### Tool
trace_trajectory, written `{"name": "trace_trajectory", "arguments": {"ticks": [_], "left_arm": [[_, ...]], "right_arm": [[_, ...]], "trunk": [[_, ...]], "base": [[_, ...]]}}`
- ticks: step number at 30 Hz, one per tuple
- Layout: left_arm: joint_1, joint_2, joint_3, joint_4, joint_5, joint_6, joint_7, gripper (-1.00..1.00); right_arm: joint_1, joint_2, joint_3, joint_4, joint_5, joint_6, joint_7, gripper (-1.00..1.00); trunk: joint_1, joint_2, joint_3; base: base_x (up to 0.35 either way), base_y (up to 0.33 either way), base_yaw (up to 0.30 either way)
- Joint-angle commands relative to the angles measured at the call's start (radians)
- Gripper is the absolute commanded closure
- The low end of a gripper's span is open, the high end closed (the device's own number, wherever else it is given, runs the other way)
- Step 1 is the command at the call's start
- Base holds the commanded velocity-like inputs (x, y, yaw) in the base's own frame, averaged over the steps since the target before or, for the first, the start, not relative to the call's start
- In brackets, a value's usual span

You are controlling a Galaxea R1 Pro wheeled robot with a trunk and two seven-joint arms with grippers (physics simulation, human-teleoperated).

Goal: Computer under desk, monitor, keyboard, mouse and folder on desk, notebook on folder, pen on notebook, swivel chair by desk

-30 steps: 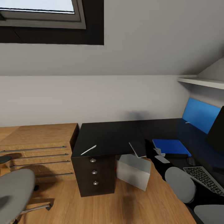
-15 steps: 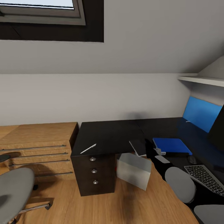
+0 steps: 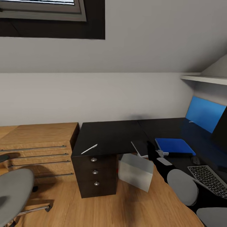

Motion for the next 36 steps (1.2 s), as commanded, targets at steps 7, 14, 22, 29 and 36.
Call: {"name": "trace_trajectory", "arguments": {"ticks": [7, 14, 22, 29, 36], "left_arm": [[-0.001, 0.001, -0.005, -0.003, 0.001, 0.041, 0.008, -1.0], [-0.001, 0.001, -0.004, -0.003, 0.0, 0.099, 0.007, -1.0], [0.0, -0.005, -0.004, -0.003, -0.002, 0.118, 0.006, -1.0], [-0.007, -0.013, -0.005, -0.006, -0.005, 0.124, 0.003, -1.0], [-0.061, -0.021, -0.005, -0.01, -0.007, 0.141, 0.001, -1.0]], "right_arm": [[-0.001, -0.003, 0.001, 0.0, -0.011, 0.002, 0.006, -1.0], [-0.001, -0.008, 0.001, -0.002, -0.011, -0.001, 0.005, -1.0], [-0.001, -0.012, 0.001, -0.003, -0.012, -0.002, 0.001, -1.0], [-0.001, -0.013, 0.001, -0.004, -0.011, -0.001, -0.001, -1.0], [-0.001, -0.019, 0.001, -0.005, -0.011, 0.0, -0.002, -1.0]], "trunk": [[0.027, -0.05, -0.023], [0.054, -0.099, -0.045], [0.084, -0.155, -0.07], [0.111, -0.204, -0.092], [0.138, -0.253, -0.114]], "base": [[0.0, 0.0, 0.0], [0.0, 0.0, 0.0], [0.0, 0.0, 0.0], [0.0, 0.0, 0.0], [0.0, 0.0, 0.0]]}}
